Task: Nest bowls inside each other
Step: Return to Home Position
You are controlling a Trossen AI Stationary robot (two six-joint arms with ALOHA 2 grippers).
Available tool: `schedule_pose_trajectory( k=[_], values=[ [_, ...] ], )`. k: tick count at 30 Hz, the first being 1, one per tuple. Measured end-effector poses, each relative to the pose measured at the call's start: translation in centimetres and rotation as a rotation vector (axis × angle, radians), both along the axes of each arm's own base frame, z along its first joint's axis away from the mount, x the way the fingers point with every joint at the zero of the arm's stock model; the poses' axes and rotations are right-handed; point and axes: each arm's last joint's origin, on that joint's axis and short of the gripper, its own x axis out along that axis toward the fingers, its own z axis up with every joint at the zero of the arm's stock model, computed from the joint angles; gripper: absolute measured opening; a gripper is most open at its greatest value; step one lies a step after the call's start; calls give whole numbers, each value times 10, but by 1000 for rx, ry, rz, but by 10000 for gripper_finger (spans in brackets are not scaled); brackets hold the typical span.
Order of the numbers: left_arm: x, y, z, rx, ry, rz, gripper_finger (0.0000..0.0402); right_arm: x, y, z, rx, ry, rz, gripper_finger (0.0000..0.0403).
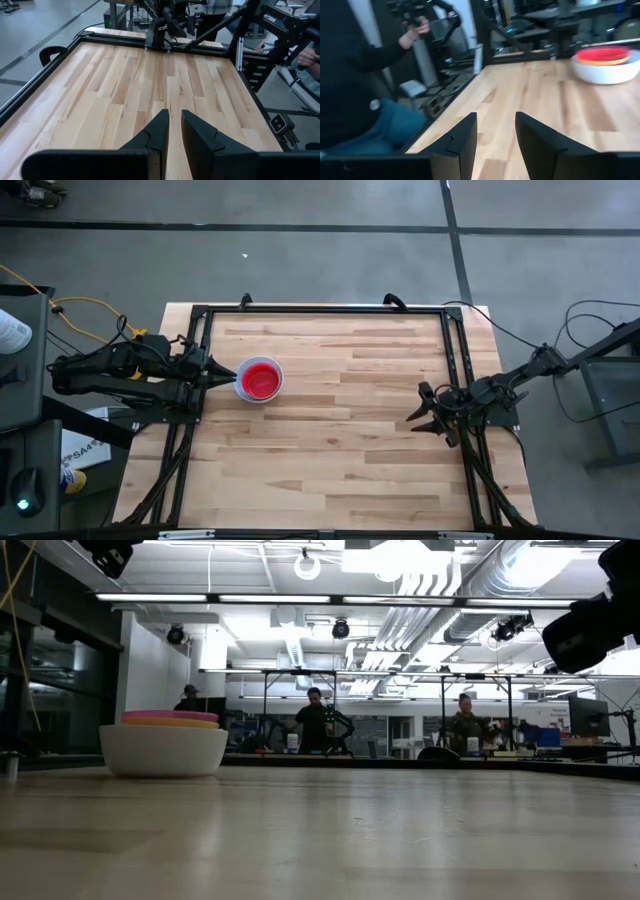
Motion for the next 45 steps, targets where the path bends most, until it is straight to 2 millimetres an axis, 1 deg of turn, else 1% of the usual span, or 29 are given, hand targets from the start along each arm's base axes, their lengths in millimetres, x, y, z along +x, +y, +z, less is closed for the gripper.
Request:
schedule_pose_trajectory(
  k=[3,5,19,24,36,40,45],
  values=[
    [0,0,0,-1,0,-1,51,-1,2,-2,11,24,80,128],
    [0,0,0,-1,0,-1,51,-1,3,-2,22,32,104,128],
    [0,0,0,-5,-1,-4,51,-1,3,-3,64,55,93,128],
    [0,0,0,-5,-1,-3,51,-1,3,-3,35,51,92,128],
    [0,0,0,-6,-1,-5,51,-1,3,-2,40,39,90,128],
    [1,-2,-2,-22,0,-72,51,-1,3,-3,39,39,90,128],
    [12,-5,-17,-59,-36,-166,51,-1,3,-2,40,37,89,128]
  ],
)
